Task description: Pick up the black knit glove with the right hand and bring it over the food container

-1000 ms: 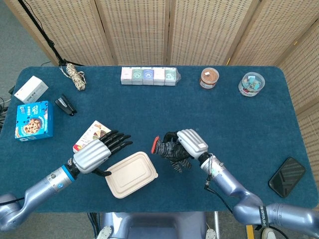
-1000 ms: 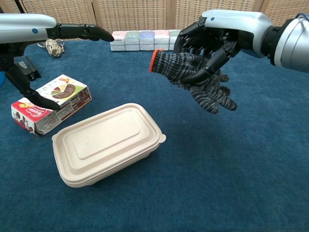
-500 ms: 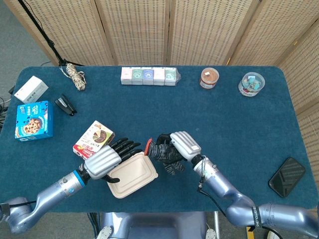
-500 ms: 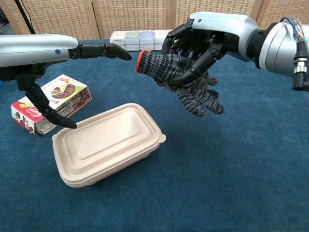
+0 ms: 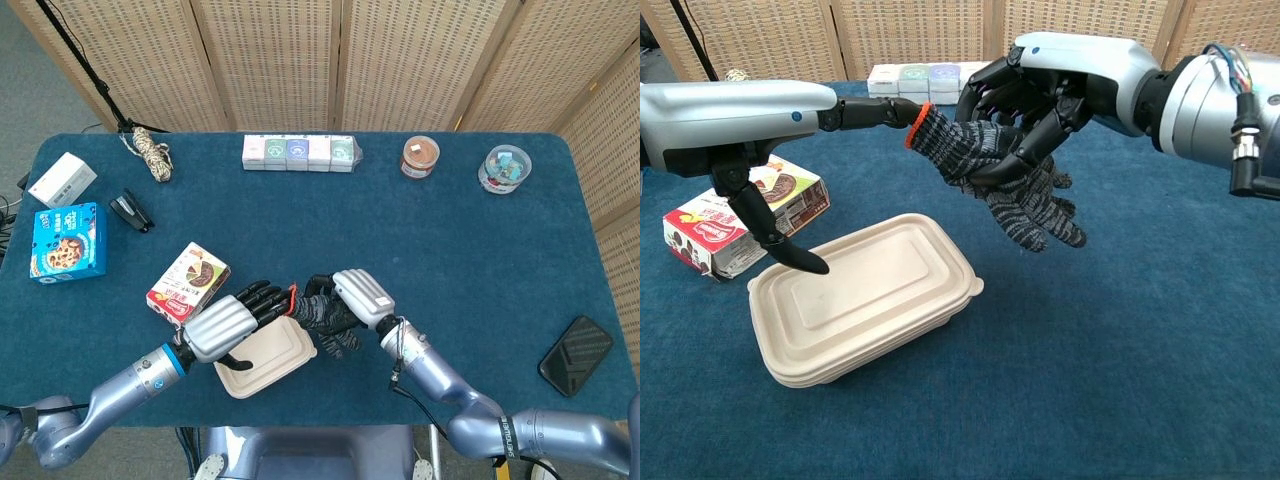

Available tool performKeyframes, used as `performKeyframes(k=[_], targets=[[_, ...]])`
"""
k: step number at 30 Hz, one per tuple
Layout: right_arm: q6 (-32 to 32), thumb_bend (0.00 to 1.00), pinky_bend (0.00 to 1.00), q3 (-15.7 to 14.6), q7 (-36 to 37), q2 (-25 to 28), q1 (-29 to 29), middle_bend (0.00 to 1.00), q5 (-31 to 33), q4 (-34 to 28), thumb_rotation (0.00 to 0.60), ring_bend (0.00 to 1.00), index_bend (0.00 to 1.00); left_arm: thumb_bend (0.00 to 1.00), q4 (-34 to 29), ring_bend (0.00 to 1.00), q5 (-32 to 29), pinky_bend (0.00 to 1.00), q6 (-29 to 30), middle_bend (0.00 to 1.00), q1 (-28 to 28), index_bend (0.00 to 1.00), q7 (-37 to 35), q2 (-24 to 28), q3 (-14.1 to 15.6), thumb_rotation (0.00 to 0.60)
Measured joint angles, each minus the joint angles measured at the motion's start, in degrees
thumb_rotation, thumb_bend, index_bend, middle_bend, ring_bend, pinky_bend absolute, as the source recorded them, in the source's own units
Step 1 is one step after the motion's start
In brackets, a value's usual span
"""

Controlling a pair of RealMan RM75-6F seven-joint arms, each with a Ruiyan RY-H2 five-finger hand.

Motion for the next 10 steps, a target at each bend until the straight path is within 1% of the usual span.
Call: performKeyframes(k=[10], targets=[[0.29, 0.58, 0.57, 0.77, 0.23, 0.57, 0.51, 0.56, 0.99, -0.94, 0.6, 0.51, 0.53, 0.0, -0.24, 0.0, -3.34, 0.0, -1.66, 0.0, -1.04, 0.0, 2.84, -1.53, 0.21, 0.6]])
